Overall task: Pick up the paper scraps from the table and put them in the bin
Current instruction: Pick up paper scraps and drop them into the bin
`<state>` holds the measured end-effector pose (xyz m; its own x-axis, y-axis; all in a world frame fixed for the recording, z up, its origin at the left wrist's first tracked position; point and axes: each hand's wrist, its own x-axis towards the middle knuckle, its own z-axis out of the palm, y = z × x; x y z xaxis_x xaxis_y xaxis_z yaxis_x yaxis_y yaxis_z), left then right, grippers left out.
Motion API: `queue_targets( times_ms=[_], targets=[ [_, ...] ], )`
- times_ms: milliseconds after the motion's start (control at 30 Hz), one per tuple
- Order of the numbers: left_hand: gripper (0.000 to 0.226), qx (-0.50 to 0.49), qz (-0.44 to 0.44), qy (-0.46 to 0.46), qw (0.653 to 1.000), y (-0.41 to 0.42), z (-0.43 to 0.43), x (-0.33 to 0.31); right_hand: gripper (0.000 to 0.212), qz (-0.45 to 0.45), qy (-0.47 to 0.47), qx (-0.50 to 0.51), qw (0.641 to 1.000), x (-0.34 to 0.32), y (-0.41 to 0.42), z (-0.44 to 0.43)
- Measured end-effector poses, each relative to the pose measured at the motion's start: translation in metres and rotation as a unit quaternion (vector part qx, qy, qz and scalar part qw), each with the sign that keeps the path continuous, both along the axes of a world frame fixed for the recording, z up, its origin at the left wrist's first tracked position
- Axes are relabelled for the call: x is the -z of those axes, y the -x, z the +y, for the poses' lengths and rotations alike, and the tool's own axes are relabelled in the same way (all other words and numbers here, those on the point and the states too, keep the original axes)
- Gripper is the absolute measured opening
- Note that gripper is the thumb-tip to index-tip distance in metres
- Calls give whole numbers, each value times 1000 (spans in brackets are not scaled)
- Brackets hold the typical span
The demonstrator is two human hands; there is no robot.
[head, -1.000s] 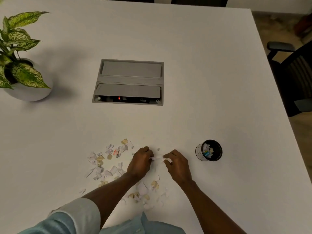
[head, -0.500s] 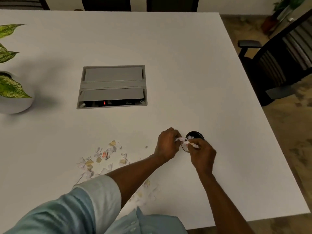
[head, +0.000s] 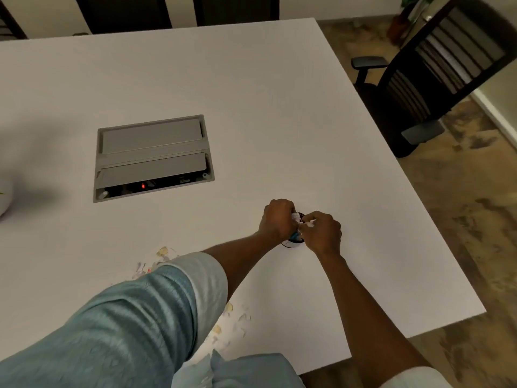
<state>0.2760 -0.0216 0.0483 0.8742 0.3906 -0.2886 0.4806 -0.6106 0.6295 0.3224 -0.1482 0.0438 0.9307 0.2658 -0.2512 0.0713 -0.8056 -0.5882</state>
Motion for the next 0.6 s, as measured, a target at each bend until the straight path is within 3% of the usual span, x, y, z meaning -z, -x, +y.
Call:
queue_targets(
  times_ms=[300, 600],
  targets=[
    [25, 47, -29, 19, 998, 1, -2, -2, 24, -2, 23, -25, 999, -6, 2, 0],
    [21, 13, -20, 20, 1000, 17, 7, -5, 14, -48, 64, -62, 995, -5, 15, 0]
  ],
)
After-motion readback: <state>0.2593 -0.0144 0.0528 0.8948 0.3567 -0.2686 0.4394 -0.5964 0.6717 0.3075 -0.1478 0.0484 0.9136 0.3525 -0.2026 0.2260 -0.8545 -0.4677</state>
